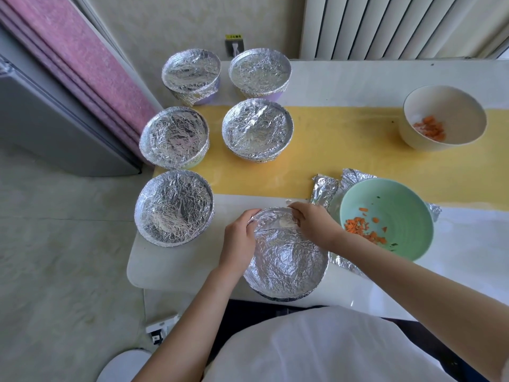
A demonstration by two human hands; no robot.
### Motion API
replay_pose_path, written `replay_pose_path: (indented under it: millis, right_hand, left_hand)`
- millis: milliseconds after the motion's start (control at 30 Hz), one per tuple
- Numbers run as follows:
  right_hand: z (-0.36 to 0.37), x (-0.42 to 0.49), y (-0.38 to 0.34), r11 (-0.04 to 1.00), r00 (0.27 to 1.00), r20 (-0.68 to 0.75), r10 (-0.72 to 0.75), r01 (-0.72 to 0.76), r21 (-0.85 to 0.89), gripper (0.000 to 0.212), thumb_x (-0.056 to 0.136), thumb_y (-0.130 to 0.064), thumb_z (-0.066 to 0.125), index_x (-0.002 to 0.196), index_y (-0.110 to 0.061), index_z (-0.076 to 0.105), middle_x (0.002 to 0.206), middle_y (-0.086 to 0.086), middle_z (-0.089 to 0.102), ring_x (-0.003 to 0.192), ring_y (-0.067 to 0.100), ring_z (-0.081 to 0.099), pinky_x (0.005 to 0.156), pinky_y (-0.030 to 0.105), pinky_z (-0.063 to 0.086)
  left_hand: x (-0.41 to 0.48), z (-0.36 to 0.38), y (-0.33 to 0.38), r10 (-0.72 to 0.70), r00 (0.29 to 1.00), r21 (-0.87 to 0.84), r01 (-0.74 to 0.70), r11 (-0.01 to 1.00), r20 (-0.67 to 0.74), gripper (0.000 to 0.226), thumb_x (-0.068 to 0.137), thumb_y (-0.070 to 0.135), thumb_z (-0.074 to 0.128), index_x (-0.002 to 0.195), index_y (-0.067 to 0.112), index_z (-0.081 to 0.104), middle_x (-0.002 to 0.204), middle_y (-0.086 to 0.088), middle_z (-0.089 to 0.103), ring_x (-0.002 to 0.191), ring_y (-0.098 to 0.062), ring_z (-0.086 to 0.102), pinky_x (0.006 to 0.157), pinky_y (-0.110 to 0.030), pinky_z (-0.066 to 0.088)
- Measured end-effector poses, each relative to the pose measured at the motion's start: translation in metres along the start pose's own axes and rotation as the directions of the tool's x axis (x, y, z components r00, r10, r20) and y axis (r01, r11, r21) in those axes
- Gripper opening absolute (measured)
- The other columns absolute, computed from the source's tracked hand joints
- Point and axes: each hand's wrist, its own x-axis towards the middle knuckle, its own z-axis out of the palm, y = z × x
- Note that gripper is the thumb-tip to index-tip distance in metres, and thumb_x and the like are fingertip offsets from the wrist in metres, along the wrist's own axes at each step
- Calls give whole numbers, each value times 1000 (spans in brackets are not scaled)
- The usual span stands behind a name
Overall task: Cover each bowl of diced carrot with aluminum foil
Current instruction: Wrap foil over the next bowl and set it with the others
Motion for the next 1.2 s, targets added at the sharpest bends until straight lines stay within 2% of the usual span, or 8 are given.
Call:
replay_pose_path:
  millis: [100, 267, 467, 600, 733, 900, 1067, 1200]
  right_hand:
    - [1, -1, 1, 1000, 1000, -11, -11, 11, -28, 28, 94, 2, 36, 105, 1, 61, 75, 17, 59, 67, 32, 52, 60, 35, 30]
    - [-6, 3, -1, 997, 997, 23, -68, 68, 28, 29, 99, -9, 39, 116, -4, 61, 96, 15, 67, 82, 28, 59, 63, 26, 33]
    - [-4, 7, -4, 996, 995, 42, -88, 87, 36, 26, 99, -8, 40, 109, -4, 63, 85, 12, 64, 72, 21, 49, 63, 26, 29]
    - [-4, 7, -6, 998, 999, 52, -8, 4, 62, 27, 100, -15, 39, 78, -9, 53, 63, -1, 48, 55, 12, 40, 61, 27, 28]
    - [-4, 6, -6, 996, 994, 86, 68, -72, 45, 30, 102, -19, 35, 80, -7, 51, 73, 8, 51, 67, 20, 44, 58, 30, 26]
    - [-3, 4, -6, 996, 995, 53, 81, -83, 44, 32, 102, -20, 35, 77, -7, 49, 65, 6, 47, 66, 21, 44, 57, 32, 24]
    - [-3, 6, -7, 996, 993, 91, 71, -75, 43, 36, 103, -21, 31, 68, -16, 39, 62, -3, 41, 56, 12, 39, 58, 28, 25]
    - [-4, 2, -3, 996, 996, 45, 82, -84, 41, 34, 102, -17, 32, 70, -14, 41, 65, 1, 45, 66, 22, 44, 60, 30, 29]
  left_hand:
    - [0, -1, 0, -13, 1000, 2, 13, 1000, -25, 35, 96, 0, 45, 125, 12, 57, 96, -16, 67, 81, -27, 62, 50, -9, 37]
    - [-4, 0, 4, -14, 999, 4, 14, 1000, -49, 38, 95, -4, 42, 127, 11, 56, 97, -22, 67, 88, -37, 59, 66, -27, 43]
    - [-7, 5, 1, -46, 991, 16, 48, 999, -122, 43, 94, -8, 39, 127, 14, 55, 107, -16, 66, 92, -37, 62, 73, -29, 47]
    - [-8, 6, -3, -82, 980, 5, 84, 996, -180, 44, 93, -10, 38, 126, 13, 56, 104, -17, 67, 92, -36, 62, 70, -27, 46]
    - [-7, 7, -7, -116, 964, 0, 119, 993, -239, 44, 93, -10, 39, 126, 13, 57, 104, -15, 67, 93, -29, 63, 72, -21, 44]
    - [-6, 9, -8, -123, 958, 0, 128, 992, -259, 40, 94, -6, 41, 126, 12, 57, 105, -14, 68, 98, -22, 62, 73, -16, 39]
    - [-8, 9, -8, -135, 957, 8, 142, 990, -256, 38, 95, -5, 38, 127, 9, 54, 110, -12, 64, 101, -24, 60, 73, -18, 39]
    - [-12, 10, -9, -155, 954, 33, 169, 985, -258, 33, 99, 4, 34, 127, 11, 51, 113, -10, 62, 98, -26, 59, 75, -24, 38]
